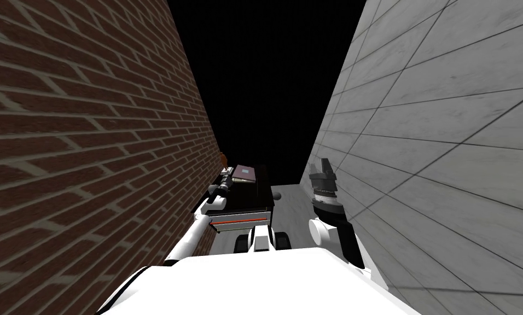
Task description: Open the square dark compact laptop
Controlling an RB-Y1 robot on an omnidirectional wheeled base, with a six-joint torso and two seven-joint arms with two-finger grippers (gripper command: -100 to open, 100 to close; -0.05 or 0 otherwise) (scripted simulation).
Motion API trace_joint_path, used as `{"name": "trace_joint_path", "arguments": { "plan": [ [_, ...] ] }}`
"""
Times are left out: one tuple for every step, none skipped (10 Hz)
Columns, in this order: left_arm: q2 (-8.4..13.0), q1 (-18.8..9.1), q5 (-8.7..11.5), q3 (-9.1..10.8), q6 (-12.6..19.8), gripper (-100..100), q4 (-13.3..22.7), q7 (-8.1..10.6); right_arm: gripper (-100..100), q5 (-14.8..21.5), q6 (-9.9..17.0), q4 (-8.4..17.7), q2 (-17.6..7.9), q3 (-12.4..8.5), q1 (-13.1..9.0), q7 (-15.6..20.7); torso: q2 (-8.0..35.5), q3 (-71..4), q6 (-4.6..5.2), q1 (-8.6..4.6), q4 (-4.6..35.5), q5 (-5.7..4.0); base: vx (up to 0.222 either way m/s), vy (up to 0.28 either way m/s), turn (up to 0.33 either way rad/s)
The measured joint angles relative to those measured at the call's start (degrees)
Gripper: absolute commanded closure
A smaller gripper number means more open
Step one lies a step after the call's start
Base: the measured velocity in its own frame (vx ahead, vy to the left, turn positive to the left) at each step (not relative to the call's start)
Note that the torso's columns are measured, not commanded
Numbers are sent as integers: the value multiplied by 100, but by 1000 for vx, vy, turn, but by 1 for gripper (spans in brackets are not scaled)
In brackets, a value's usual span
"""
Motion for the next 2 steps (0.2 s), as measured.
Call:
{"name": "trace_joint_path", "arguments": {
  "plan": [
    [0, 1, 0, 0, 1, 0, 1, 0, 0, 0, 0, 0, 0, 0, 0, 0, 1, 1, 0, 0, -2, 1, 0, 0, 0],
    [-1, -6, 0, -1, -2, 0, -4, 0, 0, 0, 0, 0, 0, 0, 0, 0, -2, -1, -3, 3, -8, 3, 0, 0, 0]
  ]
}}
